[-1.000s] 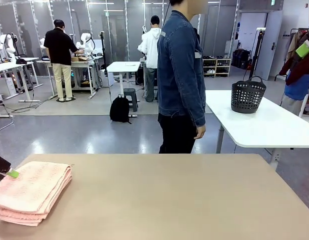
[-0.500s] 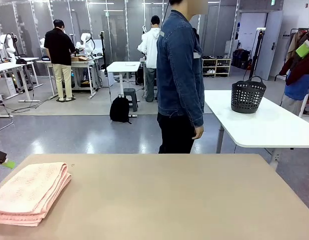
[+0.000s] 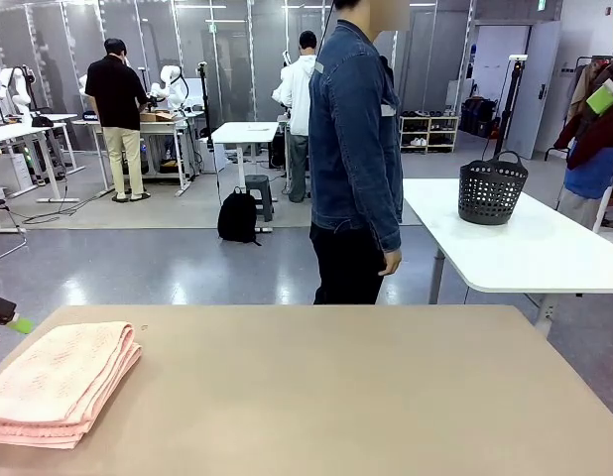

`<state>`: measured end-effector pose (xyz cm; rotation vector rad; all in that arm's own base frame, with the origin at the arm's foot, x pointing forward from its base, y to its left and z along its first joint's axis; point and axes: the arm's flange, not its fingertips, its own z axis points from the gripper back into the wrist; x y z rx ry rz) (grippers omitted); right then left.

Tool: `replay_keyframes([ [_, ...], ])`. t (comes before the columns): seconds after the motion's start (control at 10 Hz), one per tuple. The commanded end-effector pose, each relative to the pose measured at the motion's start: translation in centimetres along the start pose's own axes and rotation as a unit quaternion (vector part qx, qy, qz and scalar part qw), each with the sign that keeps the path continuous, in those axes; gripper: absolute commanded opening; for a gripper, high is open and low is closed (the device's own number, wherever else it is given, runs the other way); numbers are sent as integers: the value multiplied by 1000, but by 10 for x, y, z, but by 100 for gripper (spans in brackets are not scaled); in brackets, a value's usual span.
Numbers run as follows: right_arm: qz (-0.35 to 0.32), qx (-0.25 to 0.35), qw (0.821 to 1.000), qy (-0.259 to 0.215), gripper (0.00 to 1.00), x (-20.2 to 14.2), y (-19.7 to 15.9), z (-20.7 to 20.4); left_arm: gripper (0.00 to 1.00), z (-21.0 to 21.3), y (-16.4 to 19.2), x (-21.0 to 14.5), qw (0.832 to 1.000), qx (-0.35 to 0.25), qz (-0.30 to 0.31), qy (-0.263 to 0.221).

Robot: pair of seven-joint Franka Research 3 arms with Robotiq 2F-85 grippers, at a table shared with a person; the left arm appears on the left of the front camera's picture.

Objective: Fold the towel.
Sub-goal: Pick up the 100 cm Hotel Towel and place it on the left side of the table.

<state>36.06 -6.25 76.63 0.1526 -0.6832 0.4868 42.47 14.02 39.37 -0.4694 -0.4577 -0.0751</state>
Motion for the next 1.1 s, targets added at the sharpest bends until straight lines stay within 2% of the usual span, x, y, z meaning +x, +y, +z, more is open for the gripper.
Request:
replay_keyframes([
  [0.0, 6, -2, 1000, 2, 100, 0, -1, 0, 100, -1, 2, 5, 1000, -4, -10, 5],
  [1.0, 6, -2, 1000, 2, 100, 0, -1, 0, 100, -1, 2, 5, 1000, -4, -10, 5],
])
